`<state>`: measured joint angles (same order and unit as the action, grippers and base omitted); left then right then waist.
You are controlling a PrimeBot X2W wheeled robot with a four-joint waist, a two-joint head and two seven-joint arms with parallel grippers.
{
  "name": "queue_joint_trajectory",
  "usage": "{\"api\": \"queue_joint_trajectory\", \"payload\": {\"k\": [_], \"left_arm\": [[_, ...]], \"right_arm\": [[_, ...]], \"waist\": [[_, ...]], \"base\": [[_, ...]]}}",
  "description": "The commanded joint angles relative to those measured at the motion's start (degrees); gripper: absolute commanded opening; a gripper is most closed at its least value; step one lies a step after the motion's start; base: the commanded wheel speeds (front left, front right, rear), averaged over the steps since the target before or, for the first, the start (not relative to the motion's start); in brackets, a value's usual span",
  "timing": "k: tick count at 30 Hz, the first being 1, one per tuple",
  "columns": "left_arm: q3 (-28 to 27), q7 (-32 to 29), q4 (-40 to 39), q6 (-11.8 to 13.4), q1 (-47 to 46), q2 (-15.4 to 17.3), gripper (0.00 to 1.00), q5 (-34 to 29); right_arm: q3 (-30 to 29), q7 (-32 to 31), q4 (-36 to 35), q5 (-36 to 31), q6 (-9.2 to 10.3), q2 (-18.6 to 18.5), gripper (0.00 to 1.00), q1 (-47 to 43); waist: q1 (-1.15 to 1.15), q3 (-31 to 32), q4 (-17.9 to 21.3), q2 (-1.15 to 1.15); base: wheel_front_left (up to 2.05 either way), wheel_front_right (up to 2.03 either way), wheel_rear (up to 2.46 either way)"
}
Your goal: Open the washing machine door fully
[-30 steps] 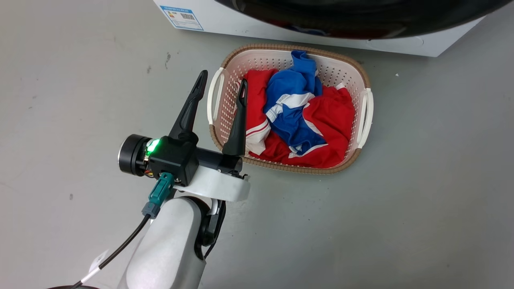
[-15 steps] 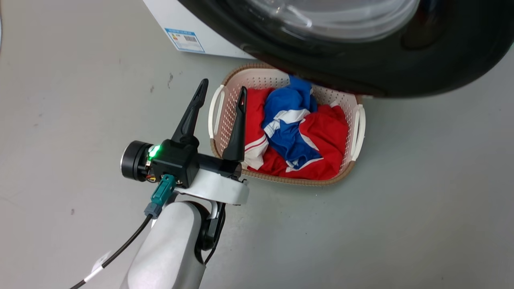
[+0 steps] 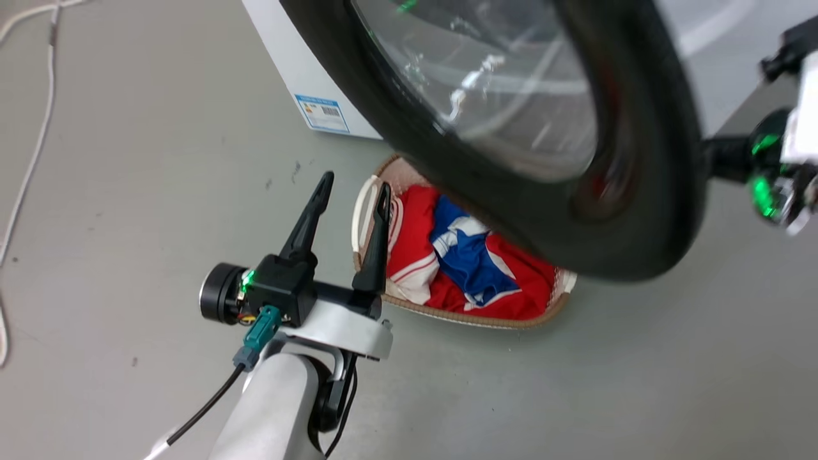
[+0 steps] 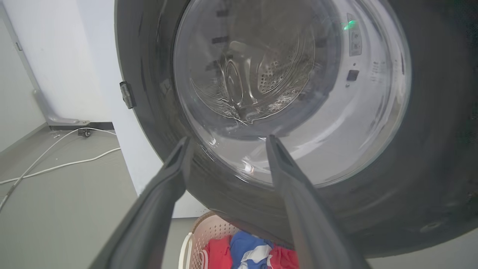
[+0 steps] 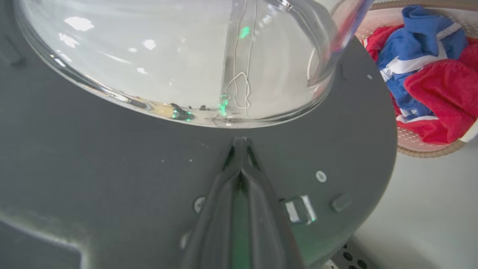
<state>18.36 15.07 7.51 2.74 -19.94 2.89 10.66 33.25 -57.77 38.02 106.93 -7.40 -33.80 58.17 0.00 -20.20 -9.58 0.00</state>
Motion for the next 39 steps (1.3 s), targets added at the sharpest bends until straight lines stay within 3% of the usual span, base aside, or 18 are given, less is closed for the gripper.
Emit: {"api": "queue_joint_trajectory", "payload": {"k": [1, 9, 17, 24, 32, 36, 39], "left_arm": [[-0.1, 0.1, 0.2, -0.3, 1.2, 0.0, 1.00, 0.0], [0.4, 0.1, 2.2, -1.7, 4.2, 0.0, 1.00, -0.1], [0.6, 0.1, 3.6, -2.6, 5.8, 0.0, 1.00, 0.1], [-0.2, 0.1, 4.0, -3.5, 7.1, 0.0, 1.00, 0.0], [-2.6, 0.1, 5.1, -4.3, 9.2, 1.0, 1.00, -0.7], [-3.9, 0.1, 5.6, -4.5, 10.7, 1.8, 1.00, -0.8], [-5.1, 0.1, 5.6, -4.5, 11.6, 2.4, 1.00, -0.7]], "right_arm": [[1.1, 0.0, -2.5, 1.1, -0.16, -0.1, 0.00, -2.7], [7.6, 3.6, -13.5, 6.0, -0.16, -2.1, 0.00, -10.7], [13.3, 12.9, -20.7, 10.3, -0.17, -4.5, 0.00, -14.2], [10.4, 34.6, -22.2, 6.3, -0.16, -5.7, 0.00, -16.5], [5.3, 58.8, -23.5, 0.8, -0.16, -8.0, 0.00, -25.4], [5.0, 68.1, -24.6, -1.7, -0.16, -9.5, 0.00, -31.9], [4.6, 71.8, -25.1, -4.2, -0.16, -10.8, 0.00, -36.6]], "waist": [[0.00, 1.7, -1.0, 0.00], [0.00, 6.0, -2.4, 0.00], [0.00, 9.2, -2.5, 0.00], [0.00, 11.2, -0.7, 0.00], [0.00, 13.9, 3.2, 0.00], [0.00, 15.4, 5.2, 0.00], [0.00, 16.2, 6.4, 0.00]], "base": [[0.00, 0.00, 0.00], [0.00, 0.00, 0.00], [0.00, 0.00, 0.00], [0.00, 0.00, 0.00], [0.00, 0.00, 0.00], [0.00, 0.00, 0.00], [0.00, 0.00, 0.00]]}}
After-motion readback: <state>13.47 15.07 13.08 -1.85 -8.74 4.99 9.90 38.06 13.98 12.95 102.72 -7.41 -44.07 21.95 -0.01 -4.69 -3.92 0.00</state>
